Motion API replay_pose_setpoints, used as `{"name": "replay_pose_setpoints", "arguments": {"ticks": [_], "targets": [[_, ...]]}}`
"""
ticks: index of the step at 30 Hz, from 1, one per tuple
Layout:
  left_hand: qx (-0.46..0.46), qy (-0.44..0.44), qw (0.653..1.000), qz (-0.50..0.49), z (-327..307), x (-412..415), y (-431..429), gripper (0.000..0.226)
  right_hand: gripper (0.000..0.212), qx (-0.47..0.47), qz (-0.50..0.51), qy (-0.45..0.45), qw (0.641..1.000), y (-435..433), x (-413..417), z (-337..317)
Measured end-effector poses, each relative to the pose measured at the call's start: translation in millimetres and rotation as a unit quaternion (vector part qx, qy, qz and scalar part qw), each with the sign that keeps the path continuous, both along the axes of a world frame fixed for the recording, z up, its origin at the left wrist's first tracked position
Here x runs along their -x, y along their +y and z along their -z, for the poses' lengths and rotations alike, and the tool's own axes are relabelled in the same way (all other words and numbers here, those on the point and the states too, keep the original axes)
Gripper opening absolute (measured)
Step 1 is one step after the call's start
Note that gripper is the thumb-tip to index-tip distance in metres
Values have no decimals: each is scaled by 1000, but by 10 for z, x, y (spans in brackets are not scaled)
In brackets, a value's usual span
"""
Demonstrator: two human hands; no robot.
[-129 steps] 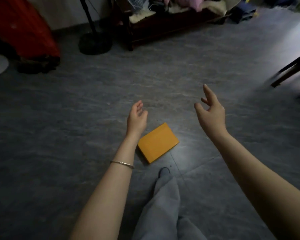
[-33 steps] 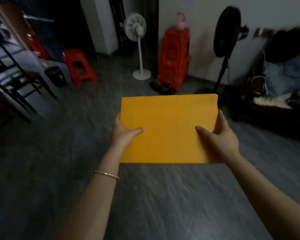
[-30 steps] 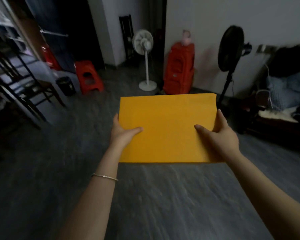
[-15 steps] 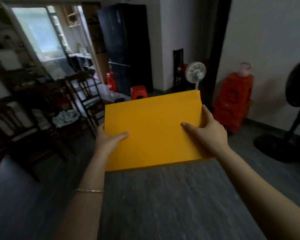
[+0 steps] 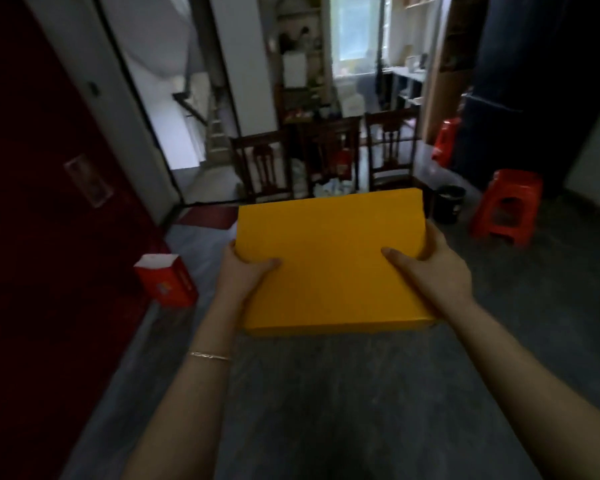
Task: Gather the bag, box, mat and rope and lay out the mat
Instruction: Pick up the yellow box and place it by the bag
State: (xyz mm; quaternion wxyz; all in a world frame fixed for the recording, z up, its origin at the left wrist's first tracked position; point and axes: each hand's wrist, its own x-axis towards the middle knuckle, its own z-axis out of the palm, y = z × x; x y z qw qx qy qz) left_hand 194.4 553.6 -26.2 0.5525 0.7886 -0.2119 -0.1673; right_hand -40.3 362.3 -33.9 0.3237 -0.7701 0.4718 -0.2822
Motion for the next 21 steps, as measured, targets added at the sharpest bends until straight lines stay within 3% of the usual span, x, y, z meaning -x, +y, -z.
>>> {"name": "replay_pose_setpoints", "arguments": {"ticks": [9,21], "targets": [[-34,22,975,-218,186,-1244,315,113,109,-46,-202,29,978,-442,-2166,111],[-57,82,942,-319,777,-3404,552,108,100,-64,-288,71,953,-446,-4847,709]]}}
